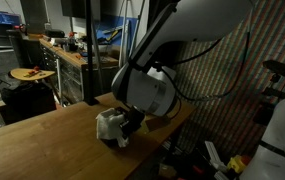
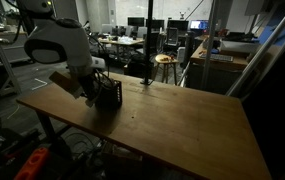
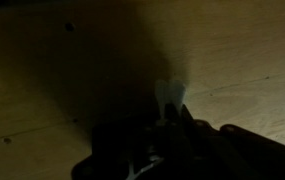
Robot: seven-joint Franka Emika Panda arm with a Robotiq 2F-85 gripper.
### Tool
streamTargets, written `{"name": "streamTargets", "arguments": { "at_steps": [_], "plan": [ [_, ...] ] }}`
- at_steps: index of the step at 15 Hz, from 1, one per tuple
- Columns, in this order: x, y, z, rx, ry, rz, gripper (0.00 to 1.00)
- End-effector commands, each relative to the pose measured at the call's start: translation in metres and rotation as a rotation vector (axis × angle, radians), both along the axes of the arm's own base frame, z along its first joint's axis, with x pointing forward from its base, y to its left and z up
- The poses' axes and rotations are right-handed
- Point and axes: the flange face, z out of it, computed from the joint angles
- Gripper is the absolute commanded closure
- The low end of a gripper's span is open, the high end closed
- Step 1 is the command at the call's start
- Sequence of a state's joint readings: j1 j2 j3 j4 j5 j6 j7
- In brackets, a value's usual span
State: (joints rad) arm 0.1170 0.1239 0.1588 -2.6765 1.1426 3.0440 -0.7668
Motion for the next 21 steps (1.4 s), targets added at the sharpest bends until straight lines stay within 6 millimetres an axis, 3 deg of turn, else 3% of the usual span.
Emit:
{"name": "streamTargets", "arguments": {
  "at_steps": [1,13,21],
  "plan": [
    [-0.007,-0.009,0.016,-0.020,-0.024,-0.039,0.97],
    [0.008,-0.023,0.049,-0.041,-0.047,-0.117,0.97],
    [0.024,-0.015,0.101,-0.050,-0.119,-0.151,0.97]
  ]
}}
